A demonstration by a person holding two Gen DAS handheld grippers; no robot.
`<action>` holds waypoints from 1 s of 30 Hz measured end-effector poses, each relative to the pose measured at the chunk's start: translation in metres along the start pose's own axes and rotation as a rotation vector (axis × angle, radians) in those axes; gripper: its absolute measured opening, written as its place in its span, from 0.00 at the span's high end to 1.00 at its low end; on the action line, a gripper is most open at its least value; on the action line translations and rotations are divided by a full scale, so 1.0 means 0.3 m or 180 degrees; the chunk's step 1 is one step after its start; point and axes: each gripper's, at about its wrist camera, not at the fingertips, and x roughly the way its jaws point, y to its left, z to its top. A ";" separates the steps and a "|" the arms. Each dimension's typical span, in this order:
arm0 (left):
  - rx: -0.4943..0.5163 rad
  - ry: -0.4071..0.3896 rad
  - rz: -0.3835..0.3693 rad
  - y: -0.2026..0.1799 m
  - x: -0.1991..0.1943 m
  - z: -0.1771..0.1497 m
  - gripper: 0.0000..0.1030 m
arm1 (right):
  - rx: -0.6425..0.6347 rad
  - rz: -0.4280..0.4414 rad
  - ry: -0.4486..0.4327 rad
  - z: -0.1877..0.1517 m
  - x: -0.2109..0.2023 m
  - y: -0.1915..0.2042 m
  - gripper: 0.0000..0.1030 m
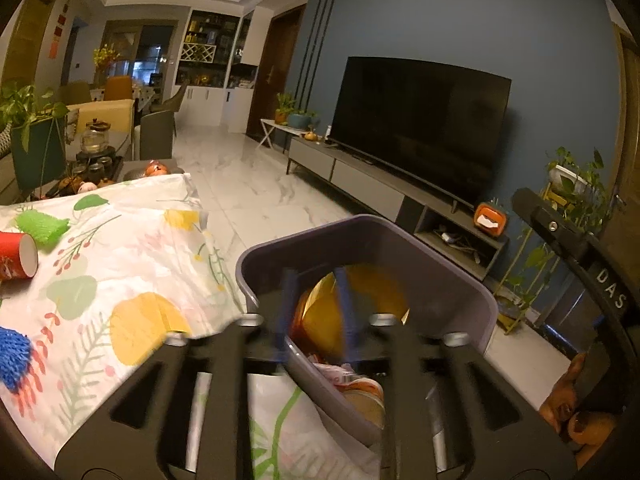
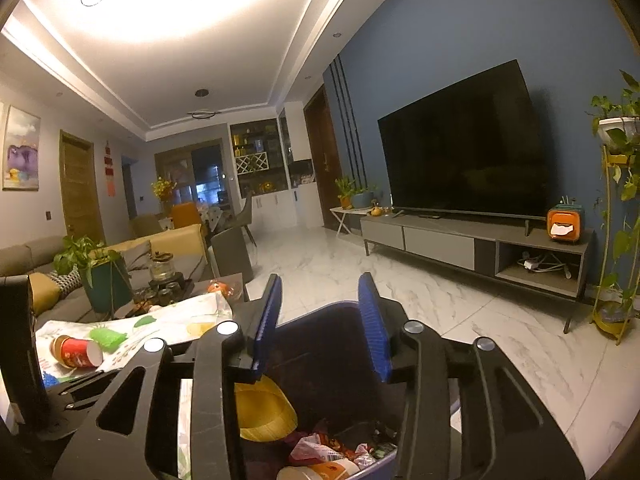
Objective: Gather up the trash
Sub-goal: 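Open the right tool over the bin while the left tool releases the red cup, then move both open tools back to the remaining items on the bed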
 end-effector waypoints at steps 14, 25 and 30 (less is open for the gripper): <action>-0.0187 -0.0336 0.0771 0.111 -0.206 -0.045 0.11 | 0.0014 -0.0119 0.0010 -0.035 -0.081 0.013 0.25; -0.0322 -0.0430 0.1375 0.233 -0.384 -0.087 0.11 | -0.0133 -0.0012 0.0072 -0.092 -0.147 0.129 0.20; -0.0358 -0.0461 0.1498 0.277 -0.449 -0.095 0.11 | -0.0118 0.0074 0.0113 -0.096 -0.162 0.182 0.20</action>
